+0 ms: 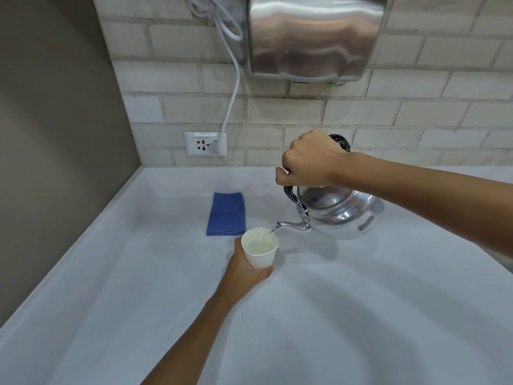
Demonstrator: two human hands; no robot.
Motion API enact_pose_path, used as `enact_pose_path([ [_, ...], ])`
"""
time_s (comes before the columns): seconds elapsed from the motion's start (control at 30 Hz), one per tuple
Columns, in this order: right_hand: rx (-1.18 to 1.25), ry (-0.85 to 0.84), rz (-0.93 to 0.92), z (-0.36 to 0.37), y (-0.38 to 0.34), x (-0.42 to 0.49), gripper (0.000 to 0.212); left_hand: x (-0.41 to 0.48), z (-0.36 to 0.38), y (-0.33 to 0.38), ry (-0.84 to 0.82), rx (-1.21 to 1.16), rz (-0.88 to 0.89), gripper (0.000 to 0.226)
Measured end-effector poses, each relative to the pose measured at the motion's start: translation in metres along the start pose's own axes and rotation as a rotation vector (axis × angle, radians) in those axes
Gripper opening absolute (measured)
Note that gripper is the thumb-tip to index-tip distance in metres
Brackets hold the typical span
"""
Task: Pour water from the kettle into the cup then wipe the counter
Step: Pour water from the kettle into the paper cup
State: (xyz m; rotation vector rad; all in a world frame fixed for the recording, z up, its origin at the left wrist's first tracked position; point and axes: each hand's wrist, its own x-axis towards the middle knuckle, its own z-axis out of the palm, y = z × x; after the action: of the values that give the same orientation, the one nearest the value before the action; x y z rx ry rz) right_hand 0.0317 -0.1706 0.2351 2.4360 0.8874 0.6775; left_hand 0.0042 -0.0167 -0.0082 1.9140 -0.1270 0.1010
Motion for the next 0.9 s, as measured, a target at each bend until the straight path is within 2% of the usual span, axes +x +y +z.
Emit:
enact_pose_path([
  [0.9, 0.020, -0.008, -0.014, 0.0005, -0.0030, 0.0046, 0.053, -0.0010, -0.0007, 0.0016, -0.010, 0.001, 0.013, 0.086],
])
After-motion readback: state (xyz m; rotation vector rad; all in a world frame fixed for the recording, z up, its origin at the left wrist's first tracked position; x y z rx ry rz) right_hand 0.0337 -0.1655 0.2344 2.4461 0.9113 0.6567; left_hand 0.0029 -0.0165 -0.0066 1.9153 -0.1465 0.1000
